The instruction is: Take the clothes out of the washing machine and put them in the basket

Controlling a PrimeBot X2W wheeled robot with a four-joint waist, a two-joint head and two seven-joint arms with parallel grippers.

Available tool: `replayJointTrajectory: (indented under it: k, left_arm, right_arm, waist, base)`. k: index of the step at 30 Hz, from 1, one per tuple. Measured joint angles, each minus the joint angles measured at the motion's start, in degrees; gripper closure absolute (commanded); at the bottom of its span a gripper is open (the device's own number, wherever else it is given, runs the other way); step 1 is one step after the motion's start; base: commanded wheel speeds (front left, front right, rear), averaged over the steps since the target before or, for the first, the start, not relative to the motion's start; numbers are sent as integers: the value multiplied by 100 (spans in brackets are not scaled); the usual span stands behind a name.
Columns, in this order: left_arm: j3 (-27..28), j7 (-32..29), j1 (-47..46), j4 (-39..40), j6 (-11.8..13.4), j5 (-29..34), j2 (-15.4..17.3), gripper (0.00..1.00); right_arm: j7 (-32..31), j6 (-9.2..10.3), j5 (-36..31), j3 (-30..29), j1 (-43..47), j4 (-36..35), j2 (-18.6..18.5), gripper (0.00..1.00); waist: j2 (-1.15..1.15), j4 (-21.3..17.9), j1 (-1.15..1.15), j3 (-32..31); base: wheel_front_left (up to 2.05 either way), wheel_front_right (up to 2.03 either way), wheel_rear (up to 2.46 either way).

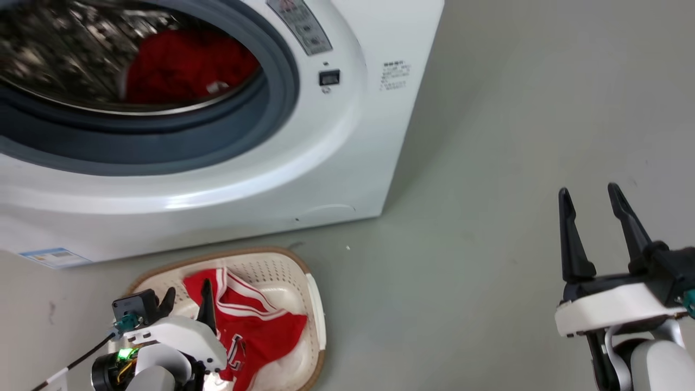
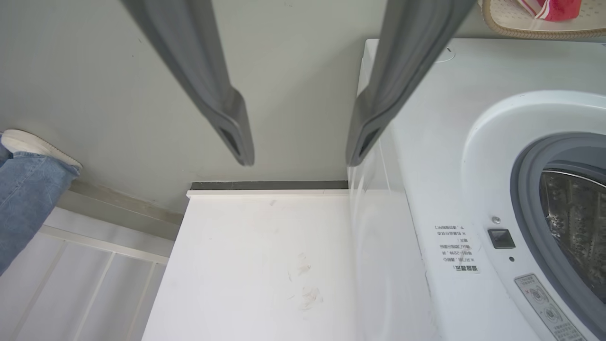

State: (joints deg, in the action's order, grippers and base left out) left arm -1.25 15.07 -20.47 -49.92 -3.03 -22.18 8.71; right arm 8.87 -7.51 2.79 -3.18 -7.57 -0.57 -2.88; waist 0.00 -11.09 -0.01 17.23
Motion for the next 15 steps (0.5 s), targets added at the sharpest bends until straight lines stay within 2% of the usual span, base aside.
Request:
replayJointTrajectory:
  k: [15]
  left_arm:
    - [616, 0, 650, 2121, -110, 859, -363, 0]
  right_arm:
    - [-318, 0, -52, -13, 458, -269, -1, 0]
  waist:
    - [0, 485, -1, -773]
  base:
    - [0, 0, 0]
